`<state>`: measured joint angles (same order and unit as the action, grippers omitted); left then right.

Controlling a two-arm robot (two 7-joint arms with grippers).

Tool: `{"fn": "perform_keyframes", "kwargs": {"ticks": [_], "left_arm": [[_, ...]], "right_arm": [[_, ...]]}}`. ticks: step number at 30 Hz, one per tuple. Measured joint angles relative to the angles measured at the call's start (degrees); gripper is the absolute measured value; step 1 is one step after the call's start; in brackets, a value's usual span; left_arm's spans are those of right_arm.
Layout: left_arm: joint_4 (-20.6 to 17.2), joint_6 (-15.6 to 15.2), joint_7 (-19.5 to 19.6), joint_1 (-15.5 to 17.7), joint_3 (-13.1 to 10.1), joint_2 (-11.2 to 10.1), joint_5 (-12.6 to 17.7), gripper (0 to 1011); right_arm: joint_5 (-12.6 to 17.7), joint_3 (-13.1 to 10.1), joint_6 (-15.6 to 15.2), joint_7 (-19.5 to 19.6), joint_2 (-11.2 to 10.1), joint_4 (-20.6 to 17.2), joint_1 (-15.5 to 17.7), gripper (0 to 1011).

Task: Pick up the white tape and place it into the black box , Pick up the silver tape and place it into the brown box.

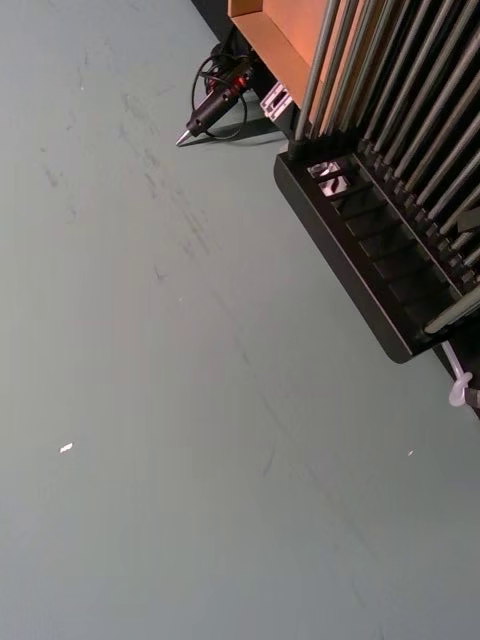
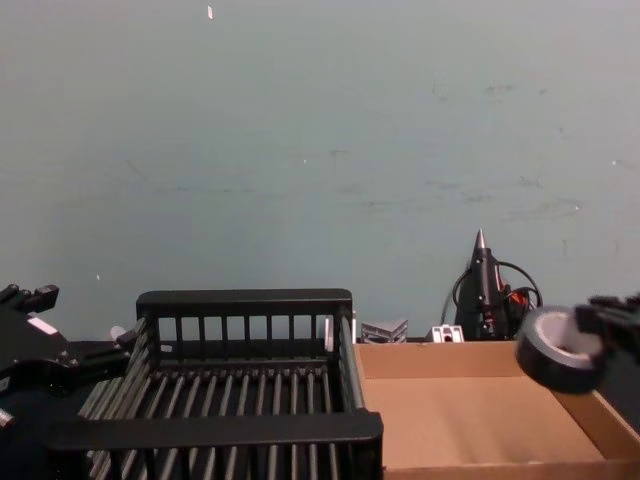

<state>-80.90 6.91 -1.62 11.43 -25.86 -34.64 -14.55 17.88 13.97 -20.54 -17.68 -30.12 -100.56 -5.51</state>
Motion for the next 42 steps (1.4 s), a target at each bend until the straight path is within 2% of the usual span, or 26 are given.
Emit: {"fn": "perform_keyframes", "kwargs": {"ticks": [3, 7, 14, 21, 26, 34, 42], "left_arm": [[0.00, 0.00, 0.00, 0.00, 0.00, 0.00, 0.00, 1001], [0.00, 0.00, 0.00, 0.00, 0.00, 0.00, 0.00, 1001], [0.00, 0.00, 0.00, 0.00, 0.00, 0.00, 0.00, 1001], [0.00, 0.00, 0.00, 0.01, 0.00, 0.00, 0.00, 1001], [0.00, 0.00, 0.00, 0.00, 0.00, 0.00, 0.00, 1001], [0.00, 0.00, 0.00, 0.00, 0.00, 0.00, 0.00, 1001], [0.00, 0.00, 0.00, 0.00, 0.00, 0.00, 0.00, 1001]], "right_arm": [[-1.22, 1.72, -0.15, 0.41, 2.74, 4.70, -4.61, 122], [-2.13, 3.00, -0.41, 0.61, 4.90, 8.60, -8.14, 122], [-4.90, 5.59, -1.23, 0.78, 9.06, 17.54, -14.76, 122], [-6.96, 6.98, -1.85, 1.07, 12.32, 25.61, -18.79, 122], [-7.76, 7.07, -1.75, 1.06, 14.12, 30.29, -20.32, 122], [-9.27, 6.96, -1.01, 1.13, 15.27, 33.32, -21.04, 122], [-9.33, 6.97, -0.96, 1.10, 15.22, 33.17, -21.04, 122]]}}
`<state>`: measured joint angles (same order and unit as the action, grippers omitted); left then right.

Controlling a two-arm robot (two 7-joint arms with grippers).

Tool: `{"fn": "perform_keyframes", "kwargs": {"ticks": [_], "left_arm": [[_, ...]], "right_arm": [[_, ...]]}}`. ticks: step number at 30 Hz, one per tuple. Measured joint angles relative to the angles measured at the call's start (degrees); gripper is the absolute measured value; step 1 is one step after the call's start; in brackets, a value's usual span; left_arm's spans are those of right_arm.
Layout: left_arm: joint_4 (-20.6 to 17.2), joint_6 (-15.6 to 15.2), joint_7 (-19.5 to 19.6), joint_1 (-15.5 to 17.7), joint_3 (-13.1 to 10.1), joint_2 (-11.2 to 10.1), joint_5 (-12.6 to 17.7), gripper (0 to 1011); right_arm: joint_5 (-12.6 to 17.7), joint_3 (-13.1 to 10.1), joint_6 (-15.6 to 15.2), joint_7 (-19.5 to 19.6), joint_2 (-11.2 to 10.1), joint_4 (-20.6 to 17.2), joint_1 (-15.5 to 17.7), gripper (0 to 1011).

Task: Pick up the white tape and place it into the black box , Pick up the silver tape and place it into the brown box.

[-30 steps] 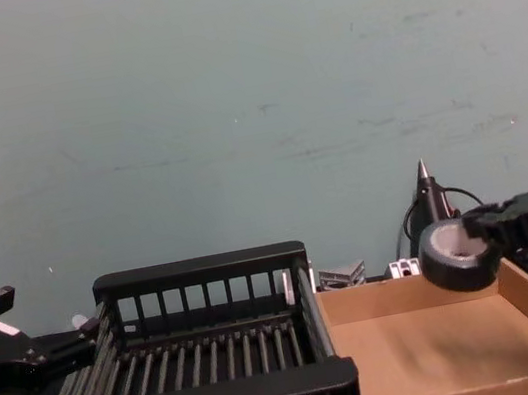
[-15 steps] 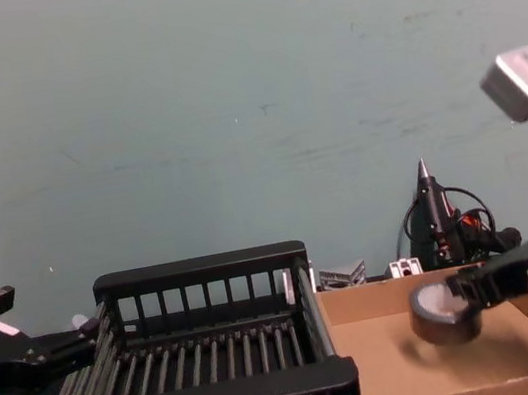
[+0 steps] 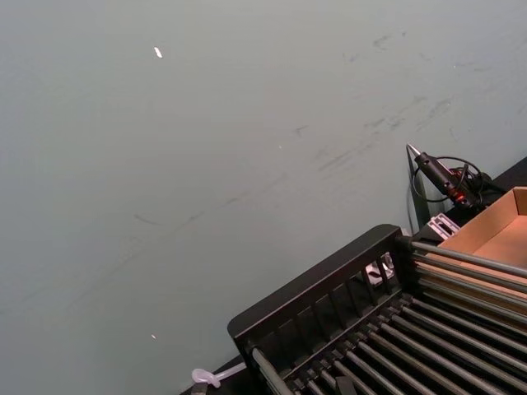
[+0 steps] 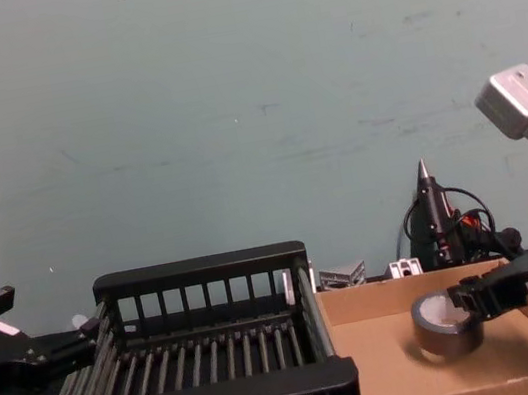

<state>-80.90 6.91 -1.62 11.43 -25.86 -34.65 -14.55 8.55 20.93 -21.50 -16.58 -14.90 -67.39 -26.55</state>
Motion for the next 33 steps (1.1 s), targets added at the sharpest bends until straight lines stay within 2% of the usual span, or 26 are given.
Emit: {"fn": "perform_keyframes", "kwargs": {"ticks": [4, 13, 16, 23, 26, 27, 30, 33], "left_arm": [[0.00, 0.00, 0.00, 0.00, 0.00, 0.00, 0.00, 1001], [0.00, 0.00, 0.00, 0.00, 0.00, 0.00, 0.00, 1001], [0.00, 0.00, 0.00, 0.00, 0.00, 0.00, 0.00, 1001], [0.00, 0.00, 0.00, 0.00, 0.00, 0.00, 0.00, 1001], [0.00, 0.00, 0.00, 0.00, 0.00, 0.00, 0.00, 1001], [0.00, 0.00, 0.00, 0.00, 0.00, 0.00, 0.00, 1001], [0.00, 0.00, 0.00, 0.00, 0.00, 0.00, 0.00, 1001], [0.00, 0.00, 0.00, 0.00, 0.00, 0.00, 0.00, 1001]], "right_arm": [[0.09, -0.01, 0.00, -0.01, -0.05, -0.12, 0.08, 136], [0.28, -0.06, 0.00, -0.06, -0.12, -0.35, 0.16, 419], [0.30, -0.09, 0.00, -0.06, -0.14, -0.38, 0.17, 478], [0.35, -0.10, -0.03, -0.06, -0.16, -0.43, 0.21, 733], [0.37, -0.10, -0.05, -0.06, -0.18, -0.44, 0.22, 788], [0.38, -0.10, -0.05, -0.06, -0.18, -0.44, 0.23, 850], [0.40, -0.10, -0.06, -0.06, -0.20, -0.46, 0.24, 900], [0.42, -0.10, -0.06, -0.06, -0.20, -0.47, 0.24, 994]]}}
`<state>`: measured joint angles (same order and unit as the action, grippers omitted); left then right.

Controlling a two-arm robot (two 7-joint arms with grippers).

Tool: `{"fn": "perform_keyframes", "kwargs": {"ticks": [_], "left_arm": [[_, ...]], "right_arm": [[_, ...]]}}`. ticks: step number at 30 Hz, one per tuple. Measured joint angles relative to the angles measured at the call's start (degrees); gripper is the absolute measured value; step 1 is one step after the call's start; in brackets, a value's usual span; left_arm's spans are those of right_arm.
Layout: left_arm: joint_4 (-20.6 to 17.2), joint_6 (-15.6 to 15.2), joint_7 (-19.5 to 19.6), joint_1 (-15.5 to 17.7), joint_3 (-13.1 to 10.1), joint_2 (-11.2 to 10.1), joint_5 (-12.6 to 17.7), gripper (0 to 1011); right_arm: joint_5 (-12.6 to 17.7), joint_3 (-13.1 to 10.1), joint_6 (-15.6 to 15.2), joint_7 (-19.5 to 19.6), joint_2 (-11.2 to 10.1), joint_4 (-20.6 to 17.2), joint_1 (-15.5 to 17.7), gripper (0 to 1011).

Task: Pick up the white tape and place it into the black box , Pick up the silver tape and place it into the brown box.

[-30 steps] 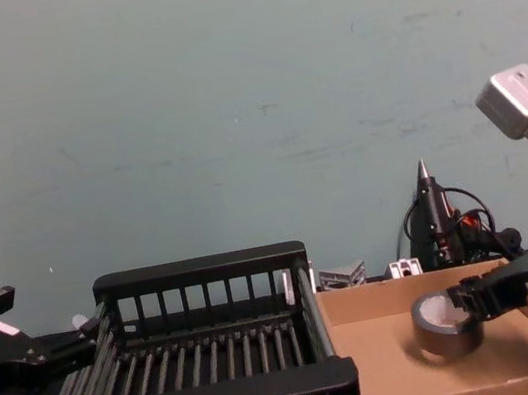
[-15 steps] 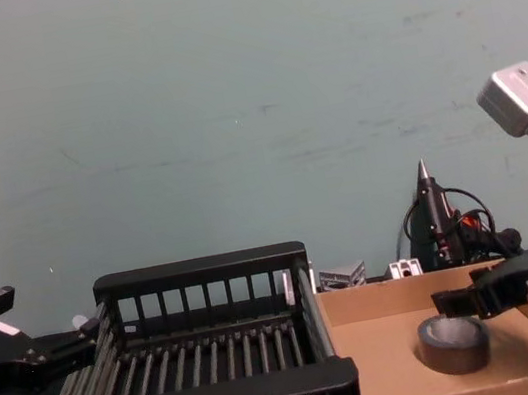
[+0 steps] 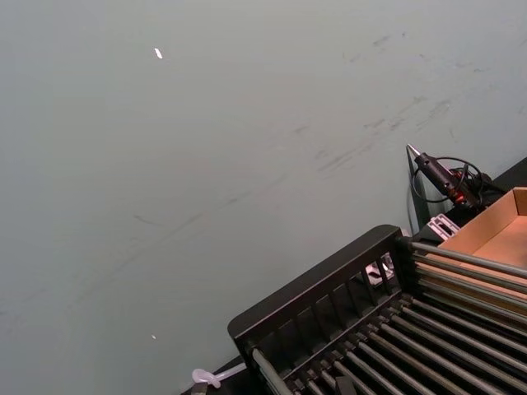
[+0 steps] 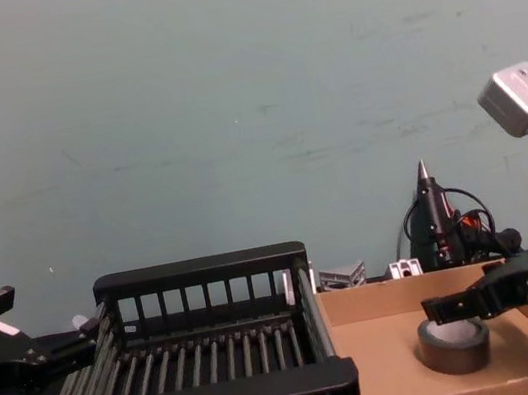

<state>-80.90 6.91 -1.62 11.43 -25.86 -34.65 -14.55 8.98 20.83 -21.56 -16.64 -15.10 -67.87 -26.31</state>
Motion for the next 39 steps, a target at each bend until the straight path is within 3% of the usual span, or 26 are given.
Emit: {"fn": "perform_keyframes", "kwargs": {"ticks": [14, 22, 28, 29, 39], "left_arm": [[0.00, 0.00, 0.00, 0.00, 0.00, 0.00, 0.00, 1001], [0.00, 0.00, 0.00, 0.00, 0.00, 0.00, 0.00, 1001], [0.00, 0.00, 0.00, 0.00, 0.00, 0.00, 0.00, 1001], [0.00, 0.00, 0.00, 0.00, 0.00, 0.00, 0.00, 1001], [0.01, 0.00, 0.00, 0.00, 0.00, 0.00, 0.00, 1001]], "right_arm": [[0.00, -0.18, 0.00, -0.11, 0.00, -0.20, 0.12, 1002], [0.55, -2.04, 0.06, -1.29, -1.18, -5.80, 2.81, 1002], [2.56, -3.72, -0.40, -3.89, -4.45, -14.13, 7.32, 1002], [2.56, -3.72, -0.40, -3.89, -4.45, -14.13, 7.32, 1002], [6.30, -5.09, -0.59, -8.66, -12.39, -27.04, 16.55, 1002]]}}
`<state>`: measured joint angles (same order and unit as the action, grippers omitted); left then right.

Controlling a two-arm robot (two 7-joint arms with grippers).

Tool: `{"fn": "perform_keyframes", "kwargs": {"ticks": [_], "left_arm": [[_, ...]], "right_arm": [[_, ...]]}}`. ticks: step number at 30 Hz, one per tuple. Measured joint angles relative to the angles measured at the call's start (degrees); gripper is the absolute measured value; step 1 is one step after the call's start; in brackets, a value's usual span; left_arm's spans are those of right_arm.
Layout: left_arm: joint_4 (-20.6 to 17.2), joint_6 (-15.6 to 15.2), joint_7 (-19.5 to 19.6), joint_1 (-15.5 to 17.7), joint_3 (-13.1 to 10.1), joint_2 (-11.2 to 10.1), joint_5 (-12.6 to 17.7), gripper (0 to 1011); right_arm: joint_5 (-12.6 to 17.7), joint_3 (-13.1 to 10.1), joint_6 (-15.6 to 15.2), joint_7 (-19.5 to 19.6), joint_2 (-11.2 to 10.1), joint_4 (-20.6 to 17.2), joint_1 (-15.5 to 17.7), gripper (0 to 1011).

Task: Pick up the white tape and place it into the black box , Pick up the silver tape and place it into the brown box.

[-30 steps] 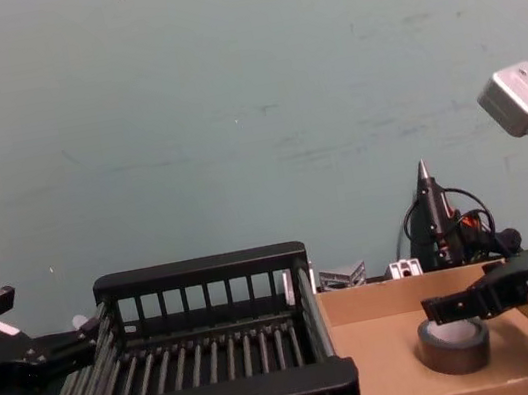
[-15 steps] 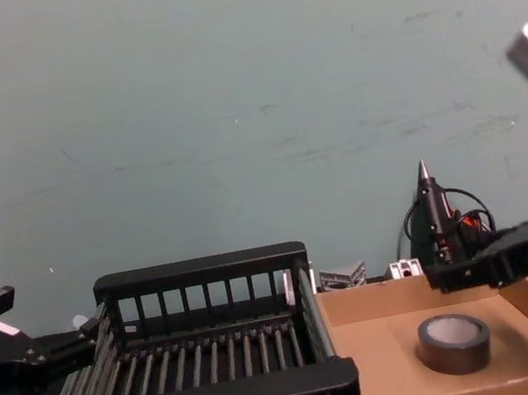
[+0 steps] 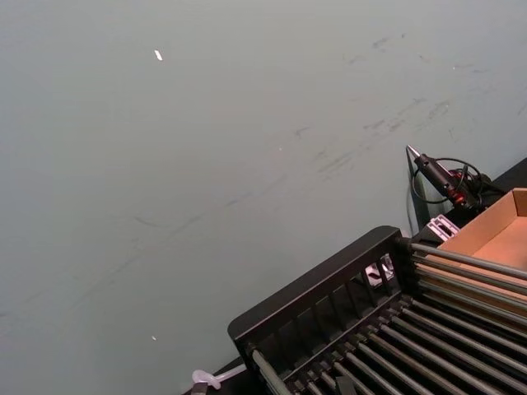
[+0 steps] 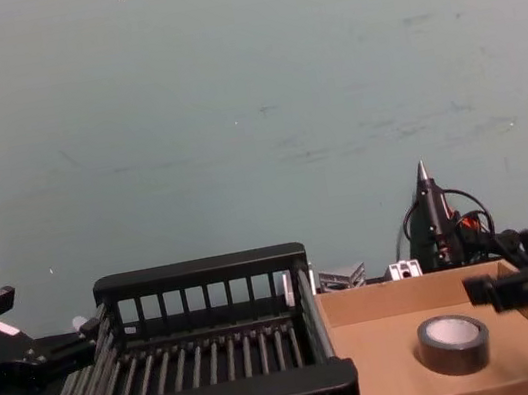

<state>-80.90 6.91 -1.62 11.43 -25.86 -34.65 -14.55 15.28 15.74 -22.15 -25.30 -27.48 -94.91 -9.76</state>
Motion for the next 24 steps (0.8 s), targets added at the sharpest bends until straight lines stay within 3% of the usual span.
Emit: {"fn": "perform_keyframes", "kwargs": {"ticks": [5, 6, 12, 24], "left_arm": [[0.00, 0.00, 0.00, 0.00, 0.00, 0.00, 0.00, 1001], [-0.01, 0.00, 0.00, 0.00, 0.00, 0.00, 0.00, 1001], [0.00, 0.00, 0.00, 0.00, 0.00, 0.00, 0.00, 1001], [0.00, 0.00, 0.00, 0.00, 0.00, 0.00, 0.00, 1001]], "right_arm": [[1.70, 0.35, 0.18, -3.06, -3.88, -4.89, 4.26, 1002], [1.70, 0.35, 0.18, -3.06, -3.88, -4.89, 4.26, 1002], [3.00, 2.54, 0.21, -6.13, -7.35, -8.33, 7.95, 1003], [1.26, 8.60, 1.44, -7.82, -9.24, -7.47, 7.75, 1002]]}}
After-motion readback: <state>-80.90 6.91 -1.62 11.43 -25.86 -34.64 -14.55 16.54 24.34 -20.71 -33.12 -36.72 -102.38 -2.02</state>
